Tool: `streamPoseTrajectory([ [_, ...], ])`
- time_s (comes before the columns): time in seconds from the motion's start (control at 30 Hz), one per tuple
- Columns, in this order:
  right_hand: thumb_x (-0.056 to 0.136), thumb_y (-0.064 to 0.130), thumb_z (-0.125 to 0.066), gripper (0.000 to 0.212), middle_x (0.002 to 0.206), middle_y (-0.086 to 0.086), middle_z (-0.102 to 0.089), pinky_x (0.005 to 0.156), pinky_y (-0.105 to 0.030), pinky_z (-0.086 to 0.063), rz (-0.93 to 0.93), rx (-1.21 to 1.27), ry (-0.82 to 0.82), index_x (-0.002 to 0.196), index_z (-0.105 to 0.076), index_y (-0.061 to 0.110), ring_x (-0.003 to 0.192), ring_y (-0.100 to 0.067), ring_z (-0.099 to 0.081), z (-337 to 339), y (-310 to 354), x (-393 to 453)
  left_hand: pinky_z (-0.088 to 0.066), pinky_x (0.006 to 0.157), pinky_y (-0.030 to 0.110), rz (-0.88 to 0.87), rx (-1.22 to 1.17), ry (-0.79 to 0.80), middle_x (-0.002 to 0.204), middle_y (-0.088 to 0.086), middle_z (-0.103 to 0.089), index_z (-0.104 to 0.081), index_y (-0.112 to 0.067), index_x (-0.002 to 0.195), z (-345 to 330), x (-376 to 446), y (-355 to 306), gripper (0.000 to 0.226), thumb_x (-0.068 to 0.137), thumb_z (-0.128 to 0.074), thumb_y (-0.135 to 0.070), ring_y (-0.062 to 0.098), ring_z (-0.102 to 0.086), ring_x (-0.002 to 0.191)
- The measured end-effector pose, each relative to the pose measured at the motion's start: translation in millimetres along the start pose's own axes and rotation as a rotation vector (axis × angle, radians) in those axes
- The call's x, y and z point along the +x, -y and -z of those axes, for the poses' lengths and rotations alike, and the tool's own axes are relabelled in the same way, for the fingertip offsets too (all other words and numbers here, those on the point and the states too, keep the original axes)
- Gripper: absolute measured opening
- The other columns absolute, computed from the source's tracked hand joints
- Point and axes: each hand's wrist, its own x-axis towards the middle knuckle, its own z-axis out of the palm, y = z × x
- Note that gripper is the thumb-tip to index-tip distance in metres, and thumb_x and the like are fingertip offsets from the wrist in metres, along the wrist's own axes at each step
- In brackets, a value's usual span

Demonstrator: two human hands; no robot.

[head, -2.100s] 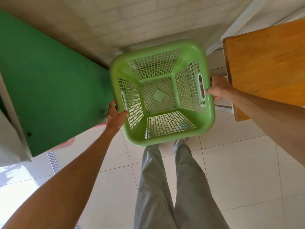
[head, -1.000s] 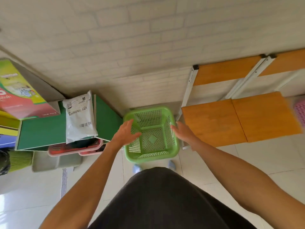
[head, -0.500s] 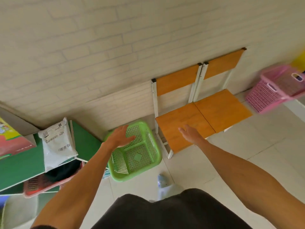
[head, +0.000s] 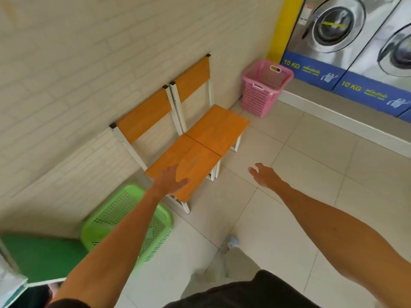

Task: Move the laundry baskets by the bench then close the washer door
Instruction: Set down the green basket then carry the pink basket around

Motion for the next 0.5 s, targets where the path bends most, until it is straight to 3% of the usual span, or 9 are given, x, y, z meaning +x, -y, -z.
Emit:
streamPoseTrajectory([
  [0.17,0.104,0.054,-0.032,0.068,0.158,-0.018,-0.035,0.118,-0.051,-0.030,-0.086,0.075,-0.042,0.157,-0.026,0.013,0.146,-0.035,-0.033,51,-76,6,-0.024,0.120,0.049,-0.097,0.061,0.020,0.165,0.009,-0.020,-0.014,-0.018,0.160,-14,43,-81,0.085,0.095,-0.054,-0.056,0.028,-0.015,0.153],
  [0.5,0.104,0.054,-0.031,0.067,0.155,-0.019,-0.039,0.115,-0.051,-0.034,-0.144,0.144,-0.114,0.156,-0.028,0.011,0.143,-0.036,-0.038,177,-227,81,-0.028,0.118,0.049,-0.134,0.063,0.002,0.162,0.014,-0.023,-0.013,-0.012,0.159,-69,155,-271,0.079,0.099,-0.051,-0.047,0.033,-0.024,0.149],
])
